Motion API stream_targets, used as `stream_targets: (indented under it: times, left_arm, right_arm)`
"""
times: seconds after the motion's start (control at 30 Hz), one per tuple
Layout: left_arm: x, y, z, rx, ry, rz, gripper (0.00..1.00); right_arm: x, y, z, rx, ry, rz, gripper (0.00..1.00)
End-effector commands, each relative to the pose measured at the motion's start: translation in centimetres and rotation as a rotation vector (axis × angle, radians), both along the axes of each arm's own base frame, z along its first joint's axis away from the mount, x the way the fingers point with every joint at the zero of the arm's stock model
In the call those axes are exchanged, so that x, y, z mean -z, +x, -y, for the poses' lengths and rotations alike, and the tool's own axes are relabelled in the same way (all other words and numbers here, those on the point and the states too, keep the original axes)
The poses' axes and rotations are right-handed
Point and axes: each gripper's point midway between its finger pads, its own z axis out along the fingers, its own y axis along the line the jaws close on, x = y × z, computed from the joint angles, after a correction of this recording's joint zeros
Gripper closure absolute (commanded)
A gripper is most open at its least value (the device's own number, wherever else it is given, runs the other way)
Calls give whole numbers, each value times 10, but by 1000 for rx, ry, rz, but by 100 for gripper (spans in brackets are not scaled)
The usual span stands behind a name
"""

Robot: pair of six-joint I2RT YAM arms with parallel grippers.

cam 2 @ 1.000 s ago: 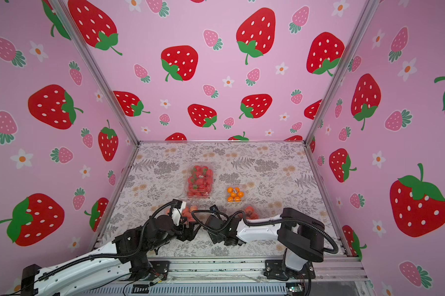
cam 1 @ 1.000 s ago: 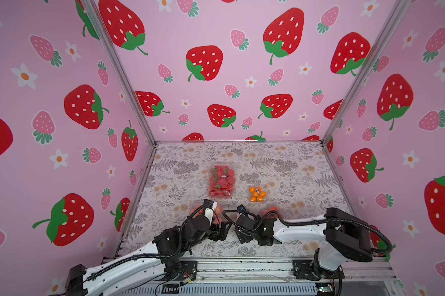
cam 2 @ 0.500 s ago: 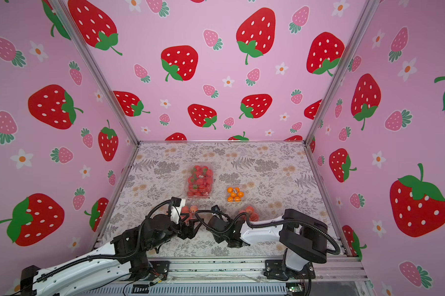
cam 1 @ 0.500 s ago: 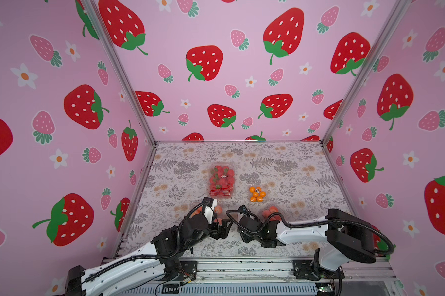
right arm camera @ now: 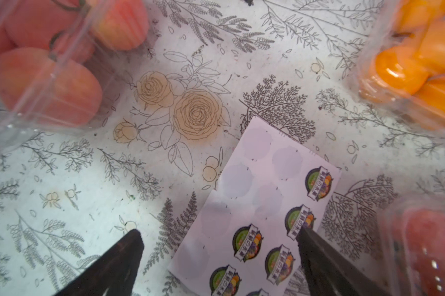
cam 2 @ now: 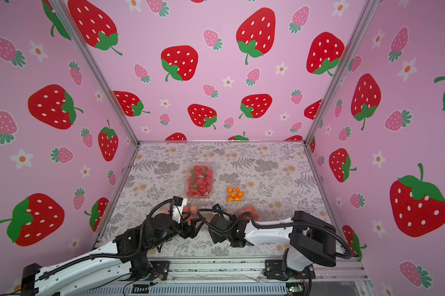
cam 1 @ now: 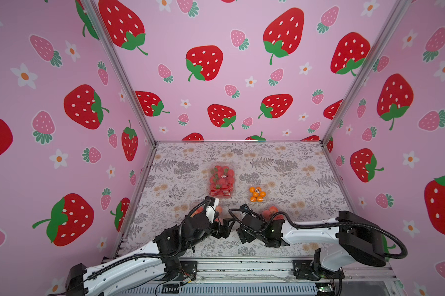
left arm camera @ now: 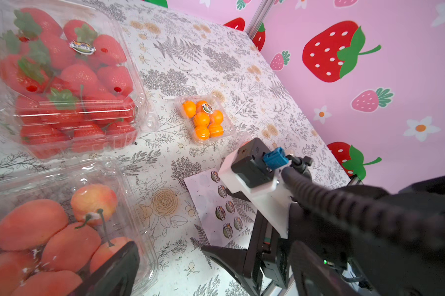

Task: Label fruit boxes
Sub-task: Pick up the label sticker from the center of the board.

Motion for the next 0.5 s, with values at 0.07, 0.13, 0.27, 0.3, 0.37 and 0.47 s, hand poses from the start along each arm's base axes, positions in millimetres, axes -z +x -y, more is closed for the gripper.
stream_targets:
  times: [0.07,0.13,0.27,0.3,0.37,0.47]
  left_arm:
    - [3,9,-15,-80,35,30,5]
    - [7,11,-16,-90,52,25,5]
    - [11,13,-15,-96,65,23,5]
    - [11,13,-15,-95,64,24,5]
    - [11,13,-14,-91,59,26,4]
    - [9,12,-14,-89,45,32,4]
  right_arm:
    - [22,-4,19,86,-59,-54,1]
    - [28,-5,18,94,-66,-67,1]
    - [36,-6,17,108,-76,-81,1]
    - [37,-7,15,103,-70,-89,1]
    - [41,-8,14,105,-66,-96,1]
    - [52,-12,20,109,-95,-121,2]
